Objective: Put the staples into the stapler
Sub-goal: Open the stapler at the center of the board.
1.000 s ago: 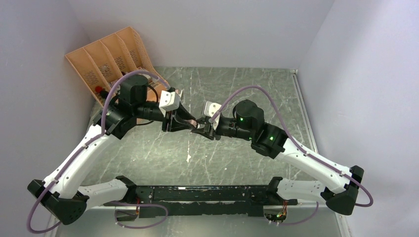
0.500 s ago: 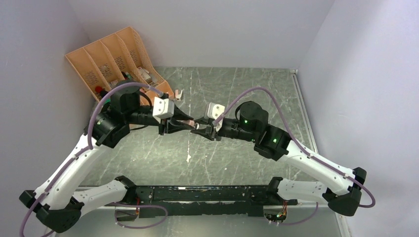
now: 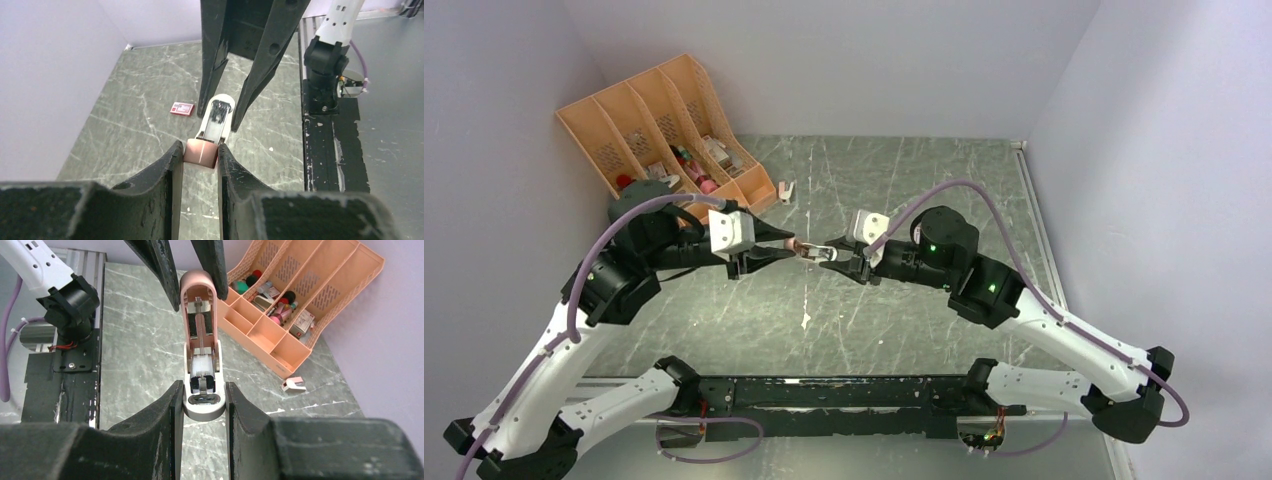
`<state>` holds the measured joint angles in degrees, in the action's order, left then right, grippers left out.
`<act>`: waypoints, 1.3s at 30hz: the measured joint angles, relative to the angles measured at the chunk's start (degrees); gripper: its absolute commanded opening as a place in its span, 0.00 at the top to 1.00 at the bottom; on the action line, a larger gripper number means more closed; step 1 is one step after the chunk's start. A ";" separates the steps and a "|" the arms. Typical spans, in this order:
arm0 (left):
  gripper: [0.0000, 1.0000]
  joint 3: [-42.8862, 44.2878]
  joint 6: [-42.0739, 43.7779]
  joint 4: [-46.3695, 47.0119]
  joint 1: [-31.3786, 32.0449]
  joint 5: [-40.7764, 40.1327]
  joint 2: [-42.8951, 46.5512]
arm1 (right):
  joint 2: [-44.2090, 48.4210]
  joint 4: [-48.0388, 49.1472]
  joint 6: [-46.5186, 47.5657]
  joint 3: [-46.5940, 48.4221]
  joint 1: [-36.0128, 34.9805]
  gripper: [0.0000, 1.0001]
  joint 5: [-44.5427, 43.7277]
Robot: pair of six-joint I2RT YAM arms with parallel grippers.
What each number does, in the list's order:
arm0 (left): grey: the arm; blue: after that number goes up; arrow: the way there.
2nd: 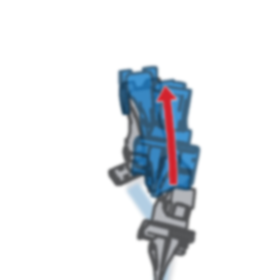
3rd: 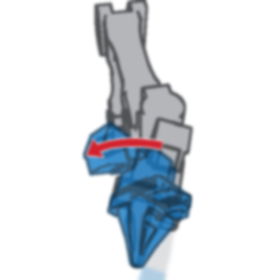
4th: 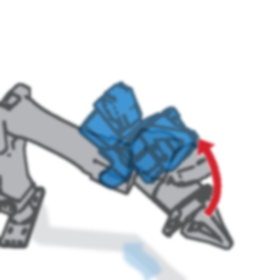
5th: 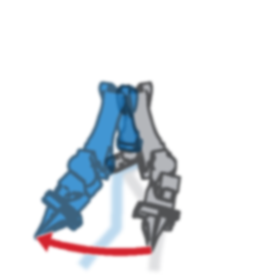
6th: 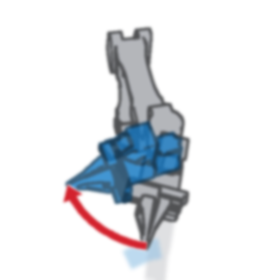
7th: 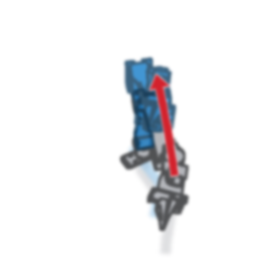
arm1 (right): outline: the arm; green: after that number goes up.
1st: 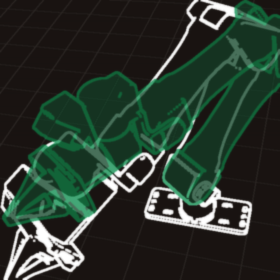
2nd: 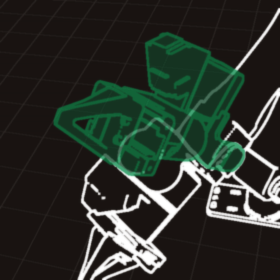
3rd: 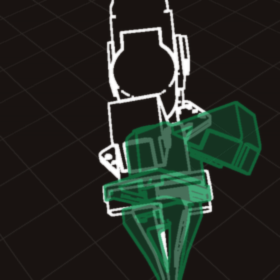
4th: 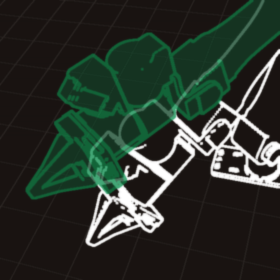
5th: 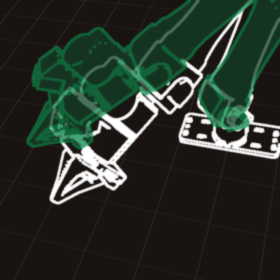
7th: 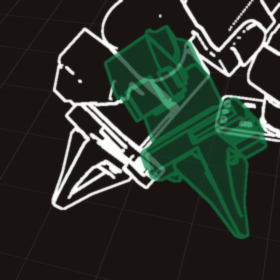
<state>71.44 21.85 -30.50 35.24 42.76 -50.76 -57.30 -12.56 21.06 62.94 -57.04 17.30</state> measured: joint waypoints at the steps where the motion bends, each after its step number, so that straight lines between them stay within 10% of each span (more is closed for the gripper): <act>1: 0.93 -0.28 0.04 -0.09 0.00 -0.70 0.50 | 0.24 -0.17 0.00 0.00 0.09 1.00 -0.04; 14: 0.91 -5.03 1.38 -1.22 -0.57 -11.08 3.58 | 3.13 -2.73 -0.39 -0.04 0.83 1.00 -1.84; 24: 0.40 -6.40 0.98 -2.38 -0.66 -14.36 3.13 | 3.67 -2.47 -0.90 -0.02 0.98 1.00 -2.38; 39: 0.37 -6.25 -4.79 2.01 -0.70 -31.30 8.26 | -2.86 12.00 -4.68 -18.84 1.11 1.00 -13.00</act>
<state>65.19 17.06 -28.49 34.54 11.46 -42.50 -60.16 -0.56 16.38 44.10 -55.92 4.29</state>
